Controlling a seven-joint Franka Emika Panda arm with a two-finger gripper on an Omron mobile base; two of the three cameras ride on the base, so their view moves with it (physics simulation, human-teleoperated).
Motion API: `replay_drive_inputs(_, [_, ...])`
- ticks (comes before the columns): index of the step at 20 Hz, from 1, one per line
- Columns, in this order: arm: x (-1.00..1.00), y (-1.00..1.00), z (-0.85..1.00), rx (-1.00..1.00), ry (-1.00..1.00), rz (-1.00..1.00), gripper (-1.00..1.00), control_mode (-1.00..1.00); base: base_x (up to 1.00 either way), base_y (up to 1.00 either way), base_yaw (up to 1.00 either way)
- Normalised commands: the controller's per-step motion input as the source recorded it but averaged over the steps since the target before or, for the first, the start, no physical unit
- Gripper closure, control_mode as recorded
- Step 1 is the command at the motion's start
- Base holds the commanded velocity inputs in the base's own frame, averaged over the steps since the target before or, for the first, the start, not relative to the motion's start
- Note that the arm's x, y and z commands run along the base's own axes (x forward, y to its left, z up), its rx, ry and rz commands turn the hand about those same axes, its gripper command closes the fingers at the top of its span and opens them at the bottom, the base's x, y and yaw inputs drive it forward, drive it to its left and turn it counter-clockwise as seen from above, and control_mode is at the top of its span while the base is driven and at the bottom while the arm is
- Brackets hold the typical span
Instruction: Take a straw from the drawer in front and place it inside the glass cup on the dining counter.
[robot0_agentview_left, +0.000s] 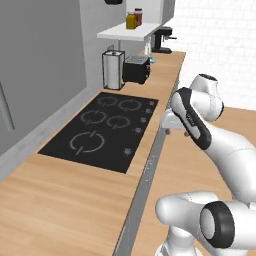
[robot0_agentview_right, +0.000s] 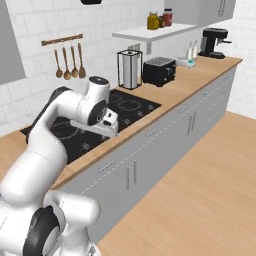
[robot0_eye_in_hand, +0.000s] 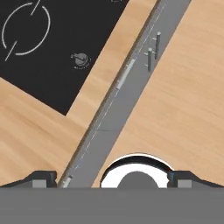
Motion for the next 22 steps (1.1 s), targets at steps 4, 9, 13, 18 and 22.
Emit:
replay_drive_inputs(4, [0.03, -0.97, -1.0, 0.55, 0.03, 0.0, -1.0, -1.0, 0.0, 0.0, 0.0])
replay_drive_inputs(9, [0.27, -0.39, -1.0, 0.55, 0.09, 0.0, -1.0, -1.0, 0.0, 0.0, 0.0])
replay_drive_inputs(13, [0.28, -0.04, -1.0, 0.5, 0.05, 0.0, -1.0, -1.0, 0.0, 0.0, 0.0])
replay_drive_inputs(18, [0.31, 0.03, -0.69, 0.38, 0.0, 0.0, -1.0, -1.0, 0.0, 0.0, 0.0])
replay_drive_inputs(22, [0.52, 0.04, -0.09, 0.16, -0.03, -0.11, -1.0, -1.0, 0.0, 0.0, 0.0])
